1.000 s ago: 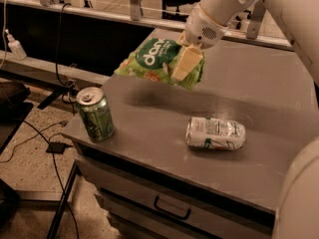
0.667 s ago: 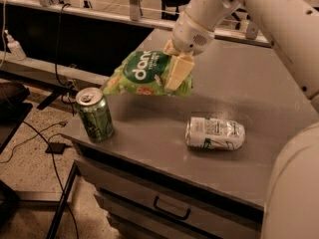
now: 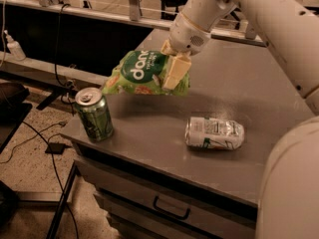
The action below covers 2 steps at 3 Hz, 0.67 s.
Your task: Move green rice chip bag near green can
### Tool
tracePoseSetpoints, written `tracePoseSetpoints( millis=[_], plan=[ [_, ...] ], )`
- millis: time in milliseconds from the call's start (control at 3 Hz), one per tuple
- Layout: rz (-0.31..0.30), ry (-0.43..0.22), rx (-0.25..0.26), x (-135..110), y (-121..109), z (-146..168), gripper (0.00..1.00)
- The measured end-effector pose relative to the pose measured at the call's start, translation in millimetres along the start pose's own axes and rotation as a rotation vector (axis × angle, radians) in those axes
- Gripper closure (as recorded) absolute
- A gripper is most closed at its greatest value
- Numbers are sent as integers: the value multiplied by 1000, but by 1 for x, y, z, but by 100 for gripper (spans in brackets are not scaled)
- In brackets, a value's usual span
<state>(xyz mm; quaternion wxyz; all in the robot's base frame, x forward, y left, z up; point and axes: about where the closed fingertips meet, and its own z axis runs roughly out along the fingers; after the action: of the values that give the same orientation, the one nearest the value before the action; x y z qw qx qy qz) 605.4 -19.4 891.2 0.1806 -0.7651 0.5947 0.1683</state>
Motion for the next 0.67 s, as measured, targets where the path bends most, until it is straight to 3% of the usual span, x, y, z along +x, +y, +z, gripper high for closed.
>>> tracePoseSetpoints(
  millis=[667],
  plan=[
    [-14,-5,-24,-15,-16,20,100]
  ],
)
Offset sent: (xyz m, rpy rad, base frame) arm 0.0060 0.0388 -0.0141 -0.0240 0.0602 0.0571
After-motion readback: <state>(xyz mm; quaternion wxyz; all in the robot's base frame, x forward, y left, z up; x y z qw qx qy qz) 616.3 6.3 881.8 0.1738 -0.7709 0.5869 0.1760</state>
